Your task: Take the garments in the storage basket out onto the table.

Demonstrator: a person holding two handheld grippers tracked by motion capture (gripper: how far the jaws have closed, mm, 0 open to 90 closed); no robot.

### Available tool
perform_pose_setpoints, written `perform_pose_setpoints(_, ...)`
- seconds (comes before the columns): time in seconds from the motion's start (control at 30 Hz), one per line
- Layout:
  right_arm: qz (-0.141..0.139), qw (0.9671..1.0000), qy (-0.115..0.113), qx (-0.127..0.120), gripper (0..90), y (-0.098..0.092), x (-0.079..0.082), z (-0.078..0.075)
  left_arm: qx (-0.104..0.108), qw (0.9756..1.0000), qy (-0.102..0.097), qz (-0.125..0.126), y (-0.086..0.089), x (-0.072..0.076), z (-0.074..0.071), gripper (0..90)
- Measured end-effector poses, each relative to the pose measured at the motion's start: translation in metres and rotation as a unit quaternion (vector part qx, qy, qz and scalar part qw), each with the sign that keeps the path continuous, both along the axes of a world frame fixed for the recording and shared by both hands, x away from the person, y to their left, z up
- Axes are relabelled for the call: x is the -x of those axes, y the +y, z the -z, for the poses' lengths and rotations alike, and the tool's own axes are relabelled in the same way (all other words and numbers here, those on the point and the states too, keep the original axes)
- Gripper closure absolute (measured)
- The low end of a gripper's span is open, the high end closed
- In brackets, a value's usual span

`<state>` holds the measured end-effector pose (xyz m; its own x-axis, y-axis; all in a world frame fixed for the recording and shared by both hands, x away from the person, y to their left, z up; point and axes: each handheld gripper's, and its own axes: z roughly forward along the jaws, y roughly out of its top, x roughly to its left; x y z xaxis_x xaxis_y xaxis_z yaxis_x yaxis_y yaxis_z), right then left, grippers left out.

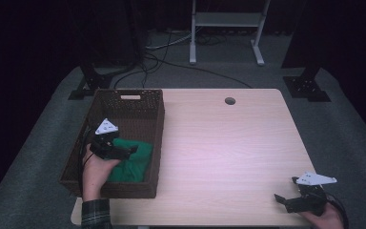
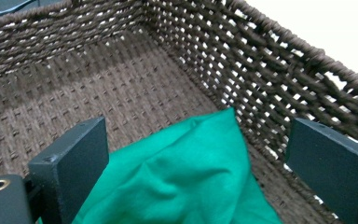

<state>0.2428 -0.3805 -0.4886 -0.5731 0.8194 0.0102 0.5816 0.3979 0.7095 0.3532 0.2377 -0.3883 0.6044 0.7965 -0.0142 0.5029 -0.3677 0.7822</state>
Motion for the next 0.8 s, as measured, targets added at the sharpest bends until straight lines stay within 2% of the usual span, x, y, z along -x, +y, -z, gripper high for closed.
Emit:
perform_pose_setpoints(0.13,0.001,1.0000,0.000,0.000,0.0,-0.0002,0.0003,0.0000,-0.004,0.9999,0.011,0.003,-0.0013,-0.0013,0.0017,5.2)
perform_pose_setpoints(0.17,0.001,1.0000,0.000,0.000,0.0,-0.0002,0.0003,0.0000,-0.007,0.9997,0.022,0.003,-0.0018,-0.0028,0.0032,5.2)
perform_pose_setpoints(0.23,0.001,1.0000,0.000,0.000,0.0,-0.0002,0.0003,0.0000,-0.011,0.9995,0.029,0.001,-0.0023,-0.0038,0.0044,5.2)
perform_pose_setpoints(0.5,0.003,1.0000,0.000,0.000,0.0,-0.0006,0.0007,0.0000,-0.011,0.9993,0.036,-0.005,-0.0028,-0.0037,0.0053,5.2)
perform_pose_setpoints(0.7,0.006,1.0000,0.000,0.000,0.0,-0.0008,0.0009,0.0000,-0.028,0.9983,0.051,-0.006,-0.0063,-0.0046,0.0079,5.2)
perform_pose_setpoints(0.8,0.006,1.0000,0.000,0.000,0.0,-0.0010,0.0014,0.0000,-0.031,0.9980,0.054,-0.006,-0.0066,-0.0051,0.0085,5.2)
